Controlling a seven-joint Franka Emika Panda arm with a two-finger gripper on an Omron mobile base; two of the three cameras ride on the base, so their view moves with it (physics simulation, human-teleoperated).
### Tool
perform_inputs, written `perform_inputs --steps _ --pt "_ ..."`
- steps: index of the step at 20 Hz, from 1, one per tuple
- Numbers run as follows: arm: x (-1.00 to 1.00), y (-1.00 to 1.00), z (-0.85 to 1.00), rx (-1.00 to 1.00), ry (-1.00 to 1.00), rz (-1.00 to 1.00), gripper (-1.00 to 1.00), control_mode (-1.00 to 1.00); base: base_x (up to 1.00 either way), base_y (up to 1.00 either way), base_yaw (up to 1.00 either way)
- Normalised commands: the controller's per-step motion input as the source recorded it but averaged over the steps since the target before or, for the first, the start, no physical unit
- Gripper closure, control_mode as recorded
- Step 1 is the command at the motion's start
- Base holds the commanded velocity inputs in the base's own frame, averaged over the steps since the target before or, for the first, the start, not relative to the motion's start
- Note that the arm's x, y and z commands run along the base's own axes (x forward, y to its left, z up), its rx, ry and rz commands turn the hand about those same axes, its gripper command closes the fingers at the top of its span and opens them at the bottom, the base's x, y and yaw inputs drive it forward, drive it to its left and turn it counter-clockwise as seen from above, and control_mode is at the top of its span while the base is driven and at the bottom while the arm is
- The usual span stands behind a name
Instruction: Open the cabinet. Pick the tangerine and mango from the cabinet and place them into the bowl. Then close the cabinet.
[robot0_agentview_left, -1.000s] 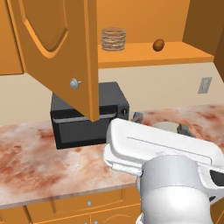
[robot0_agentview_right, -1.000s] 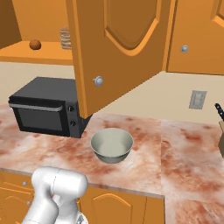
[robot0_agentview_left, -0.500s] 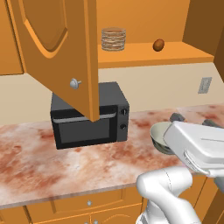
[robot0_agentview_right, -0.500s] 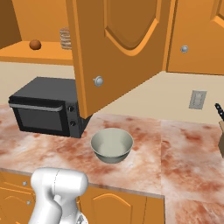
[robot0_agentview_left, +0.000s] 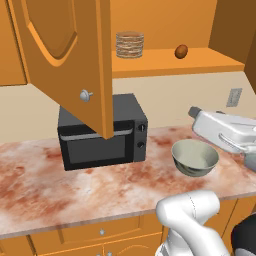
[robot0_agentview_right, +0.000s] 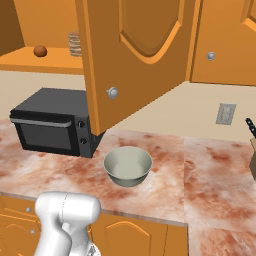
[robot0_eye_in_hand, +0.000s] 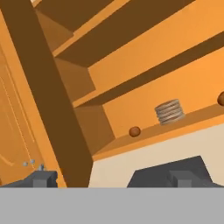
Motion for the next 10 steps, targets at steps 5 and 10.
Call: perform_inputs --steps 5,10 --pt "0.89 0.01 -0.03 0.0 0.01 0.25 -1.0 -1.0 0.0 0.0 0.0" --pt "0.82 0.28 -0.18 0.0 0.01 0.29 -1.0 -1.0 0.0 0.0 0.0"
